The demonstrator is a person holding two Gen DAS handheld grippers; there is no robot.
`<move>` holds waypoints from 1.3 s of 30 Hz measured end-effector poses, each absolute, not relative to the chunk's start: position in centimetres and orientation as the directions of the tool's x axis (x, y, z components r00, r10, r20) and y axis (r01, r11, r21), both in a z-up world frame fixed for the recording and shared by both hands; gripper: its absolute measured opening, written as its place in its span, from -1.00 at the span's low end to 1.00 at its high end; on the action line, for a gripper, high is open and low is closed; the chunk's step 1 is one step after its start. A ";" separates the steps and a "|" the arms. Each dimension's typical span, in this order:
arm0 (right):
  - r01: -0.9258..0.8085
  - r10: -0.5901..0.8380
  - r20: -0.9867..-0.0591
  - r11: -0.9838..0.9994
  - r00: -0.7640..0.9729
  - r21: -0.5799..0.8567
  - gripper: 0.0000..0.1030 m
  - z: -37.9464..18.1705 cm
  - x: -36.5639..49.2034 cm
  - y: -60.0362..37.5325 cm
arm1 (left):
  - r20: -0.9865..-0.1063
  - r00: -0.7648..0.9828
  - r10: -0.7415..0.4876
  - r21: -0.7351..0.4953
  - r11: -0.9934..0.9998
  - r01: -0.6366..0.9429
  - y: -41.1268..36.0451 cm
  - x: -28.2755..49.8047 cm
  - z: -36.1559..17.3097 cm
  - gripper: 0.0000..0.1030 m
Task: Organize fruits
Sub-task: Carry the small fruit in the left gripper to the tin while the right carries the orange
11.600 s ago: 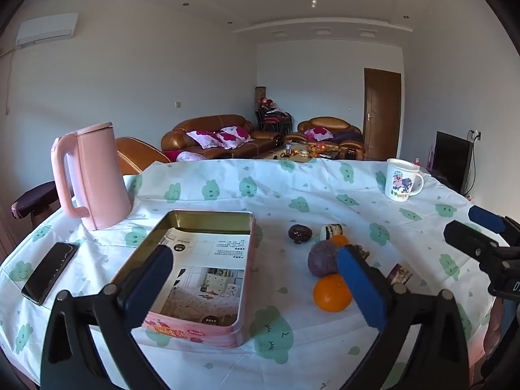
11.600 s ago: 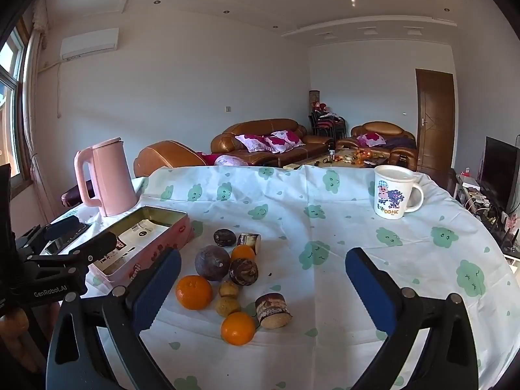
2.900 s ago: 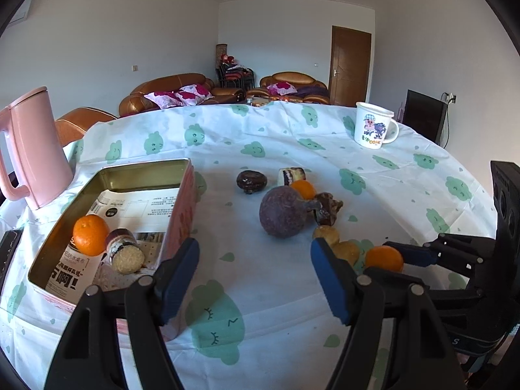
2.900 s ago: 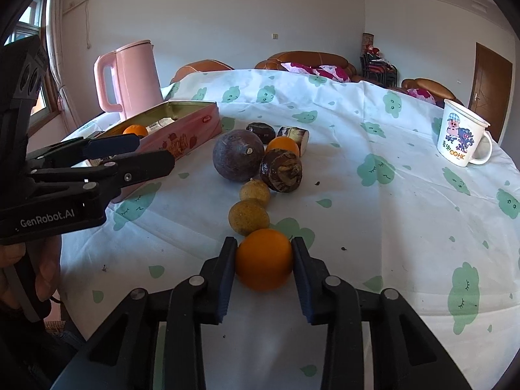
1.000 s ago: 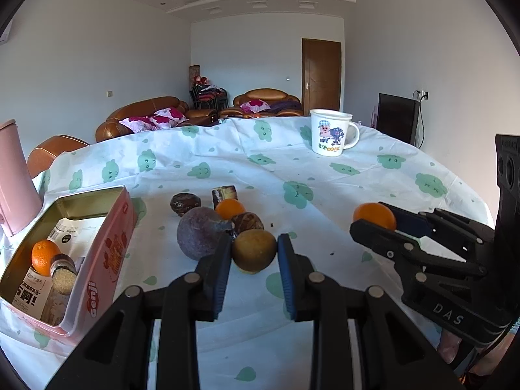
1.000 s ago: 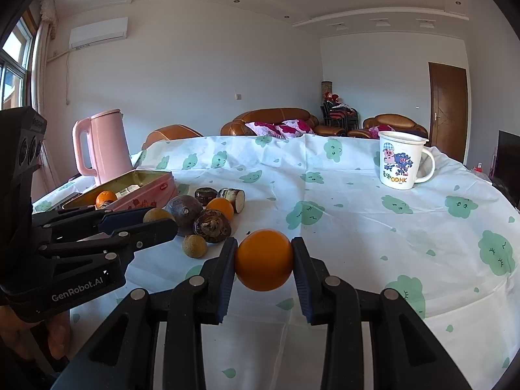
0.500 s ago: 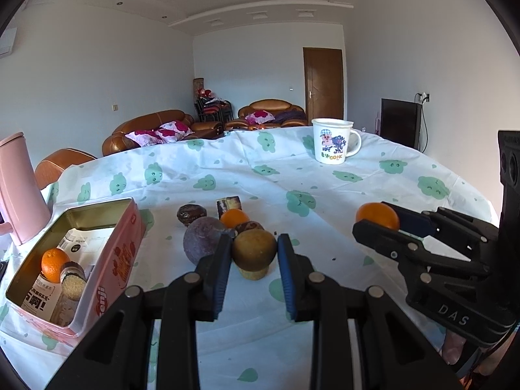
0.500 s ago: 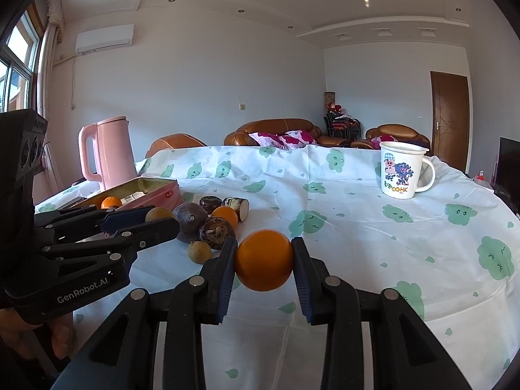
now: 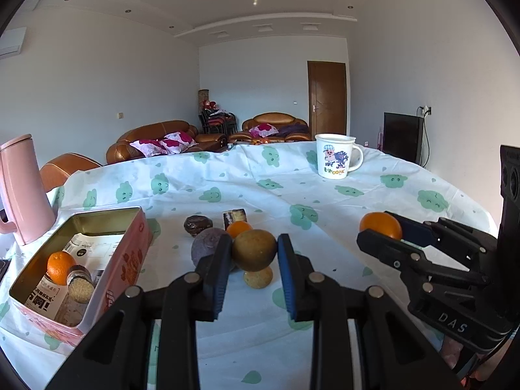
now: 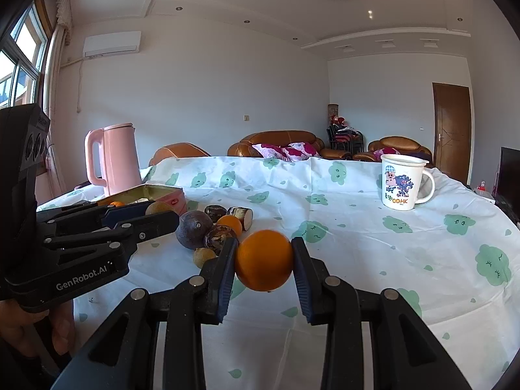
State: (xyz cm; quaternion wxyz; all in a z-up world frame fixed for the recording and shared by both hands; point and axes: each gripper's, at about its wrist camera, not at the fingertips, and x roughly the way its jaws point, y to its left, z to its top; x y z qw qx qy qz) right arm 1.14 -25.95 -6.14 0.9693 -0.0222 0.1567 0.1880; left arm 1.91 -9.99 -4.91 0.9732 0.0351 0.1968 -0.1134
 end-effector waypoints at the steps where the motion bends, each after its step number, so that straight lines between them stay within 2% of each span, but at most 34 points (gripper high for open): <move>1: -0.371 0.356 -0.314 0.929 0.880 0.014 -0.31 -6.1 1.1 -25.9 | -0.392 0.896 -0.210 0.017 0.972 0.235 -9.8 1.9 -4.9 -0.42; 11: -0.407 0.392 -0.315 0.913 0.865 0.017 -0.31 -3.1 1.0 -24.8 | -0.399 0.897 -0.193 -0.014 0.979 0.205 -7.9 1.7 -3.6 -0.42; 21: -0.572 0.551 -0.330 0.819 0.766 0.041 -0.30 1.4 3.2 -18.8 | -0.400 0.915 -0.054 -0.017 0.999 0.051 -2.1 1.9 -2.1 -0.42; 29: -0.645 0.599 -0.407 0.764 0.689 0.033 -0.31 2.1 6.4 -12.5 | -0.450 0.892 0.047 -0.049 0.996 -0.077 3.8 3.1 -2.7 -0.42; 39: -0.689 0.594 -0.519 0.725 0.614 0.015 -0.30 -1.1 10.2 -5.1 | -0.522 0.843 0.130 -0.071 0.978 -0.195 8.7 4.3 -4.9 -0.42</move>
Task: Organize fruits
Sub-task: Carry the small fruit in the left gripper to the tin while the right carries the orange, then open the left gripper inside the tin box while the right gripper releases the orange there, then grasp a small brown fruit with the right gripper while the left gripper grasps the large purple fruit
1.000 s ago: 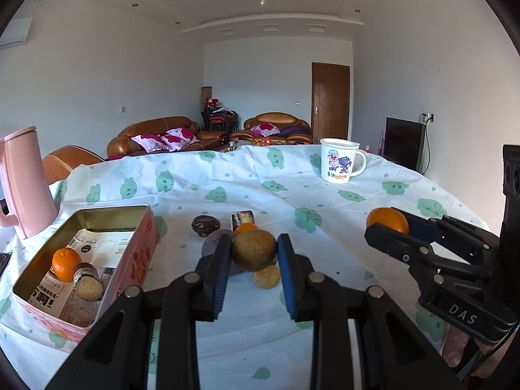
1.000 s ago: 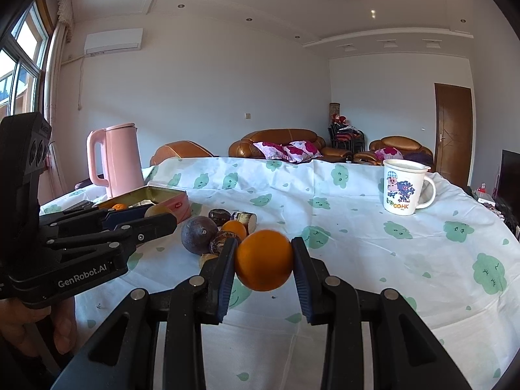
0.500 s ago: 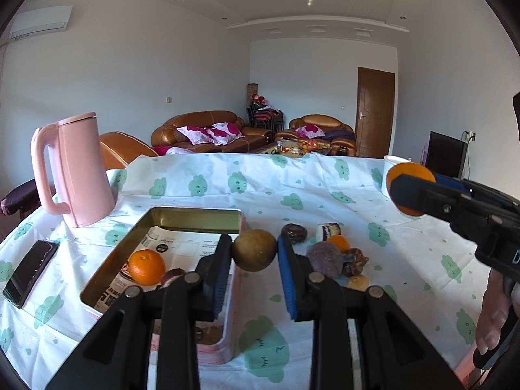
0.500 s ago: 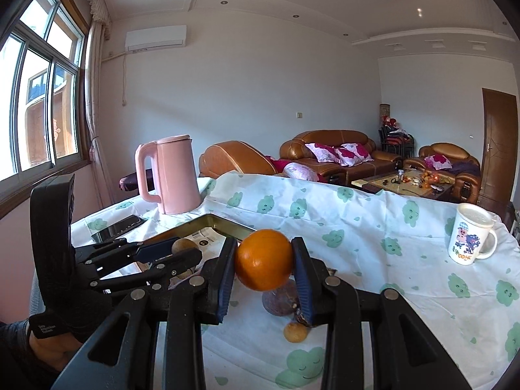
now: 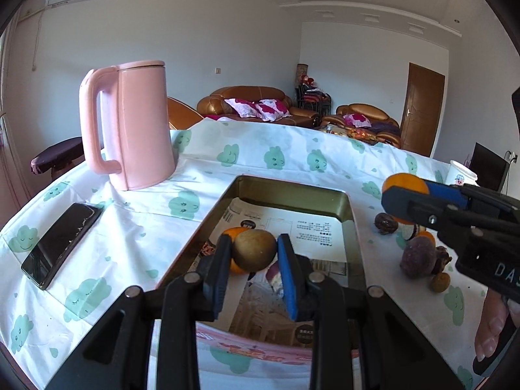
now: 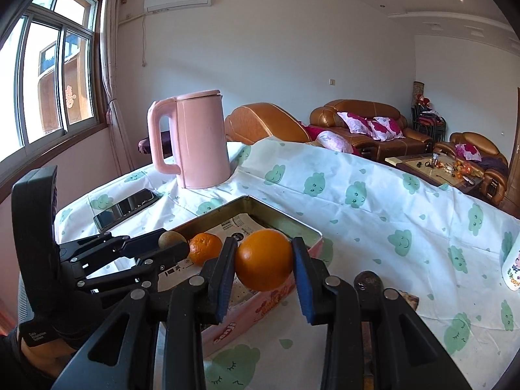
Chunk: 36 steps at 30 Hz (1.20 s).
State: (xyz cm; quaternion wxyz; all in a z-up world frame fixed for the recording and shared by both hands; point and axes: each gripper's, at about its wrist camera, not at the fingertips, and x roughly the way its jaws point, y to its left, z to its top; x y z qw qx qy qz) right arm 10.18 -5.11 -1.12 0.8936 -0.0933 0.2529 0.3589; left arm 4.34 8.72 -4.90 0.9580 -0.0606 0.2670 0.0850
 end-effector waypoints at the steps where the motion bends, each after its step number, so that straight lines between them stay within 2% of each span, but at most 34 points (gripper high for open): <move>1: -0.692 0.594 -0.529 0.722 0.606 0.017 -0.30 -1.5 10.5 -4.6 | -0.533 0.839 0.115 -0.090 0.978 -0.191 9.1 4.5 -5.1 -0.42; 11: -0.703 0.566 -0.605 0.711 0.560 0.014 -0.30 -4.3 12.2 -1.3 | -0.622 0.780 0.068 -0.117 0.977 -0.178 9.9 6.0 -6.6 -0.42; 17: -0.701 0.552 -0.638 0.712 0.536 0.027 -0.30 -5.5 12.9 -0.9 | -0.626 0.777 0.074 -0.099 0.980 -0.173 9.5 6.0 -6.7 -0.42; 22: -0.689 0.566 -0.624 0.722 0.538 0.062 -0.29 -5.4 12.7 -1.8 | -0.614 0.786 0.076 -0.087 0.983 -0.163 9.1 5.8 -6.5 -0.35; 25: -0.658 0.547 -0.605 0.751 0.578 0.051 -0.22 -4.6 12.1 -3.1 | -0.601 0.795 0.082 -0.090 0.982 -0.169 9.1 5.4 -6.3 0.06; 26: -0.649 0.544 -0.596 0.759 0.590 0.050 -0.18 -4.3 11.8 -3.9 | -0.593 0.802 0.075 -0.097 0.982 -0.163 9.0 5.2 -6.2 0.26; 27: -0.642 0.547 -0.584 0.765 0.600 0.056 -0.07 -4.0 11.5 -4.9 | -0.583 0.810 0.065 -0.106 0.982 -0.155 8.9 4.9 -6.0 0.47; 29: -0.622 0.550 -0.557 0.780 0.622 0.075 0.10 -3.3 10.7 -7.4 | -0.565 0.822 0.066 -0.103 0.983 -0.150 8.4 4.4 -5.7 0.71; 30: -0.602 0.533 -0.552 0.795 0.641 0.069 0.17 -3.1 10.2 -8.7 | -0.555 0.830 0.062 -0.102 0.985 -0.142 8.1 4.2 -5.5 0.76; 36: -0.445 0.360 -0.590 0.895 0.722 0.001 0.18 -4.0 8.5 -15.6 | -0.537 0.844 0.011 -0.095 0.993 -0.074 5.3 3.9 -5.0 0.77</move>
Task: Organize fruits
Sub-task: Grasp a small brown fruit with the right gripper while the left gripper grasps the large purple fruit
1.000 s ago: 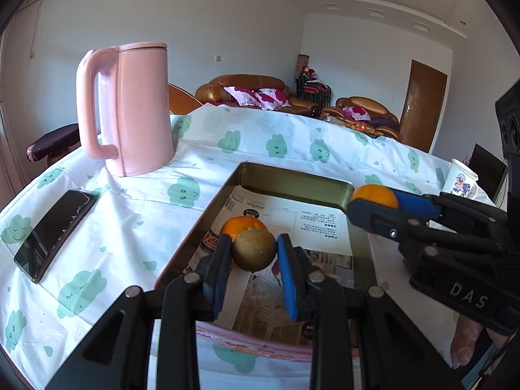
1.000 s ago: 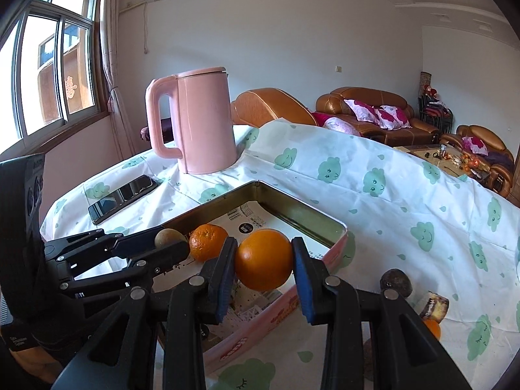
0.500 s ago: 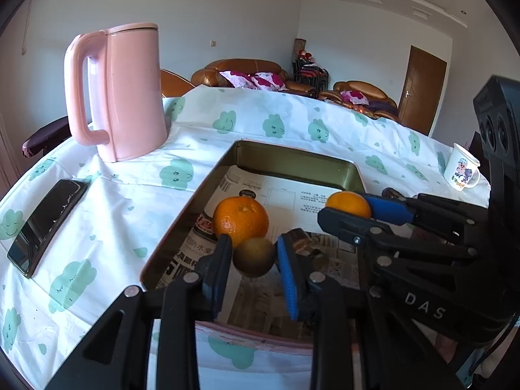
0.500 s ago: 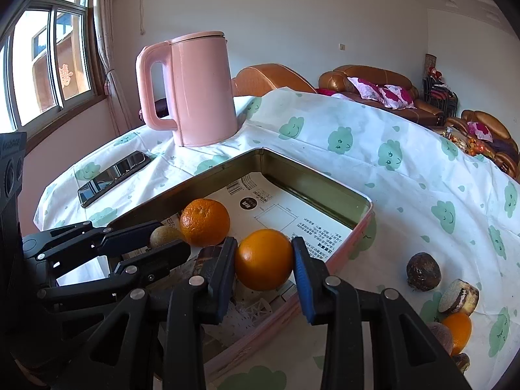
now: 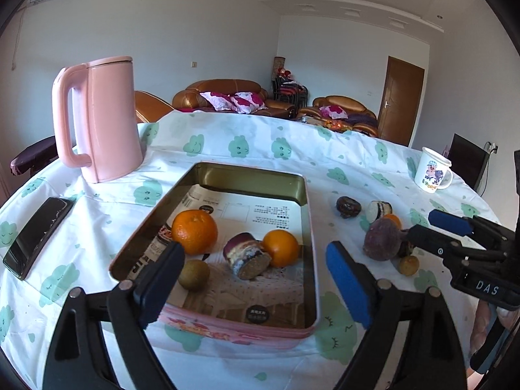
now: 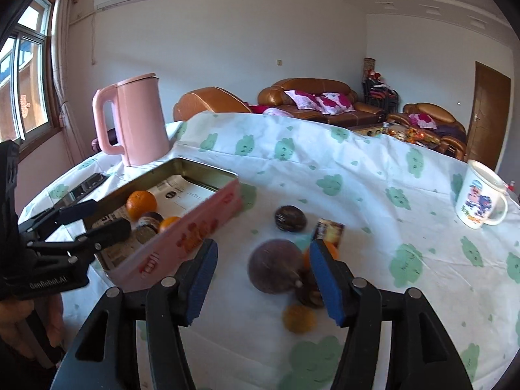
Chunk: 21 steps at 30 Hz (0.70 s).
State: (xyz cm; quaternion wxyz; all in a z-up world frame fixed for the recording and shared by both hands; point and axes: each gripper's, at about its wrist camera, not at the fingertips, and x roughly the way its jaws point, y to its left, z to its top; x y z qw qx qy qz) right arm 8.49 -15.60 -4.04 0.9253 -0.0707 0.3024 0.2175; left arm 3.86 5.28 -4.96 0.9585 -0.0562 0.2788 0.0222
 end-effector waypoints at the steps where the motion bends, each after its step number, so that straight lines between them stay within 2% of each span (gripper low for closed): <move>1: -0.428 0.343 -0.604 0.904 0.719 0.005 0.18 -4.5 8.5 -16.4 | -0.539 0.842 0.008 -0.089 0.994 -0.066 4.8 3.9 -5.0 0.77; 5: -0.394 0.311 -0.650 0.919 0.693 0.019 0.18 -6.3 9.1 -18.1 | -0.548 0.836 -0.006 -0.073 0.997 -0.041 3.2 4.1 -5.1 0.77; 17: -0.465 0.370 -0.753 0.880 0.544 0.097 0.15 -8.5 11.0 -16.2 | -0.567 0.823 -0.041 -0.051 0.999 0.014 0.5 4.9 -5.4 0.77; 20: -0.461 0.366 -0.752 0.882 0.548 0.094 -0.11 -8.5 11.0 -16.3 | -0.572 0.819 -0.057 -0.043 0.998 0.039 -0.2 5.2 -5.4 0.77; 21: -0.461 0.357 -0.752 0.884 0.554 0.080 -0.27 -8.5 10.8 -16.3 | -0.572 0.819 -0.058 -0.037 0.998 0.045 -0.5 5.3 -5.3 0.77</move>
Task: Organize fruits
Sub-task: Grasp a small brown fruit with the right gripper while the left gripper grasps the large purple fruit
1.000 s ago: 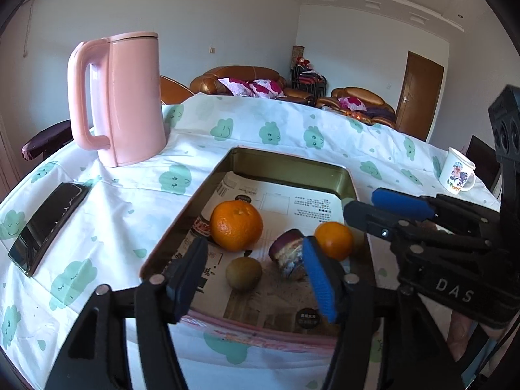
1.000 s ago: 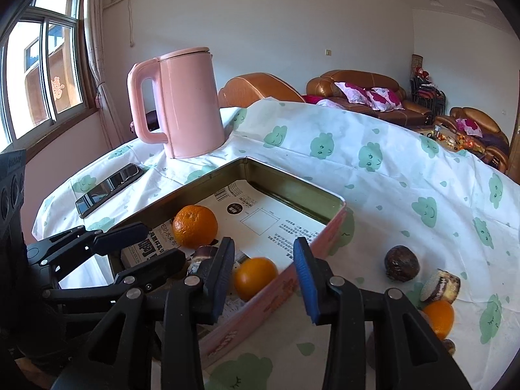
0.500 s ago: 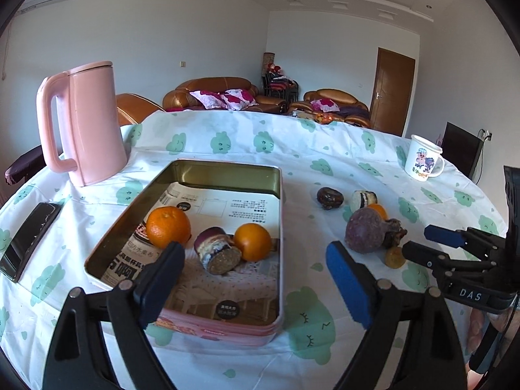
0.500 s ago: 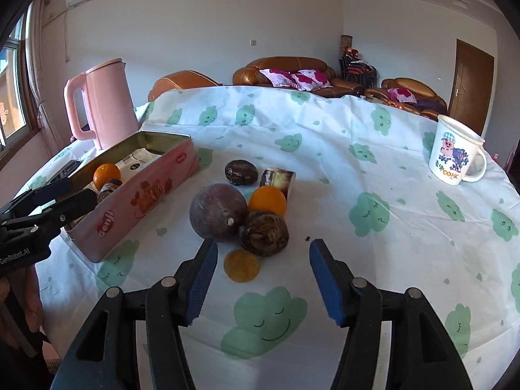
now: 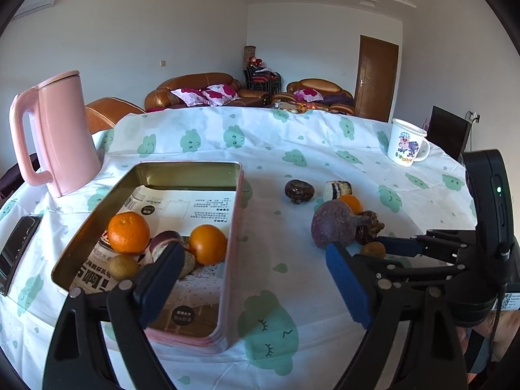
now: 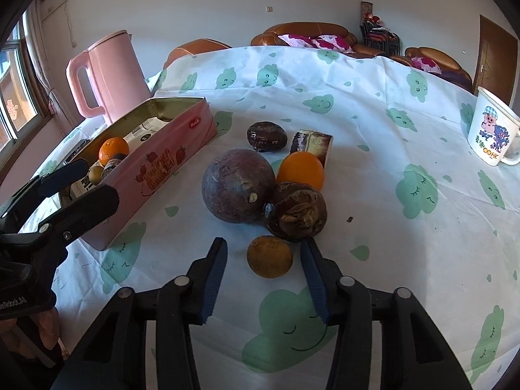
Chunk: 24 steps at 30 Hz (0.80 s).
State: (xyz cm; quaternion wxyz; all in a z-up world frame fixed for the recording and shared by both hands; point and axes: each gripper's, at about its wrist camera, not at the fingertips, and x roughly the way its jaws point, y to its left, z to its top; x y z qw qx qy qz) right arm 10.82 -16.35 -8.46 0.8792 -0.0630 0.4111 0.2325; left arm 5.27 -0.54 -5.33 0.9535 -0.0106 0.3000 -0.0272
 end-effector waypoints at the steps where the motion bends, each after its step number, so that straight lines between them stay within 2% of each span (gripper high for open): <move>1: -0.463 0.360 -0.746 0.883 0.560 0.078 -0.43 -8.4 10.6 -16.5 | -0.571 0.818 -0.062 -0.032 0.998 0.054 -0.8 5.4 -5.3 0.77; 9: -0.372 0.333 -0.657 0.924 0.677 0.085 -0.43 -6.7 9.4 -20.8 | -0.599 0.792 -0.113 -0.022 0.992 0.125 -3.1 7.2 -5.3 0.77; 13: -0.329 0.340 -0.654 0.933 0.676 0.145 -0.44 -6.8 10.4 -22.9 | -0.629 0.761 -0.156 -0.034 0.984 0.174 -4.9 8.5 -5.8 0.75; 16: -0.326 0.338 -0.651 0.934 0.680 0.146 -0.43 -6.7 10.3 -23.2 | -0.659 0.736 -0.155 0.001 0.978 0.206 -6.4 9.5 -6.3 0.75; 22: -0.344 0.360 -0.662 0.925 0.658 0.161 -0.43 -7.1 10.5 -23.1 | -0.711 0.671 -0.210 -0.063 0.969 0.237 -6.9 11.8 -7.2 0.38; 23: -0.351 0.367 -0.659 0.922 0.656 0.164 -0.43 -7.1 10.4 -23.1 | -0.716 0.659 -0.232 -0.088 0.966 0.245 -6.8 12.2 -7.3 0.23; 24: -0.357 0.376 -0.655 0.919 0.655 0.170 -0.43 -7.0 10.4 -23.1 | -0.720 0.651 -0.243 -0.104 0.964 0.245 -6.7 12.3 -7.4 -0.02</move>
